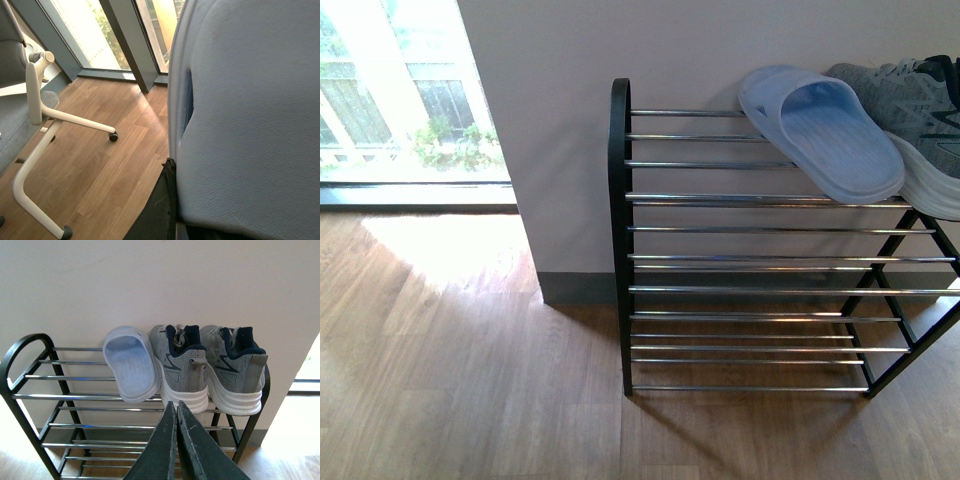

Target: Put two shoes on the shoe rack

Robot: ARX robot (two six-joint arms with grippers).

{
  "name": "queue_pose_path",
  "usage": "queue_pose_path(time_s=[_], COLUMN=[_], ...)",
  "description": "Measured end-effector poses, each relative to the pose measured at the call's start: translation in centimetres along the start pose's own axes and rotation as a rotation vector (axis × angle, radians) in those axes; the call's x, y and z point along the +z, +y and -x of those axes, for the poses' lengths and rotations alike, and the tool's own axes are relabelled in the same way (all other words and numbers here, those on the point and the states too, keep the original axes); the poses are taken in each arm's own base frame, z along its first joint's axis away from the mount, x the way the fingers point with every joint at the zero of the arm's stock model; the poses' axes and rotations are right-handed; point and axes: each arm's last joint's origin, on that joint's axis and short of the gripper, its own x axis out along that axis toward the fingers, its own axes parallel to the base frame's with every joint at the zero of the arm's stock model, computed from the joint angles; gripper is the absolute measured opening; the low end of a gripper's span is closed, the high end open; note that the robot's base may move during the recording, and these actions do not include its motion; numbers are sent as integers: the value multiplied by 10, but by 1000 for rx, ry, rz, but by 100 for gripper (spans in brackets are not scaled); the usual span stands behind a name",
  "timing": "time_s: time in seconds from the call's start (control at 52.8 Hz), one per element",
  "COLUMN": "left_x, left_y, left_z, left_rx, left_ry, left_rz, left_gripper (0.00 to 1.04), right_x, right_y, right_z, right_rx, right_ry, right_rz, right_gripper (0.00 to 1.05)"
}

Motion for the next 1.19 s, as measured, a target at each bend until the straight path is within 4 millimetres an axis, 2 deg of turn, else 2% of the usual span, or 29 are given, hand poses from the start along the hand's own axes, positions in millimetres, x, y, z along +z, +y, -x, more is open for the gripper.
queue_pose_path(time_s=[0.341,0.928,1.042,1.194], left_x=[0,0,0,0], left_y=[0,0,0,0], left_z=[0,0,0,0], left_rx=[0,0,0,0], left_ry=[0,0,0,0], left_rz=[0,0,0,0], left_gripper=[2,2,2,2], right_x=[3,3,0,0], right_y=[0,0,0,0], right_z=[14,27,38,39], right_rx=[0,0,0,0], right_ry=[-10,-12,-2,-5], right_rz=[0,0,0,0], right_gripper=[1,1,1,1])
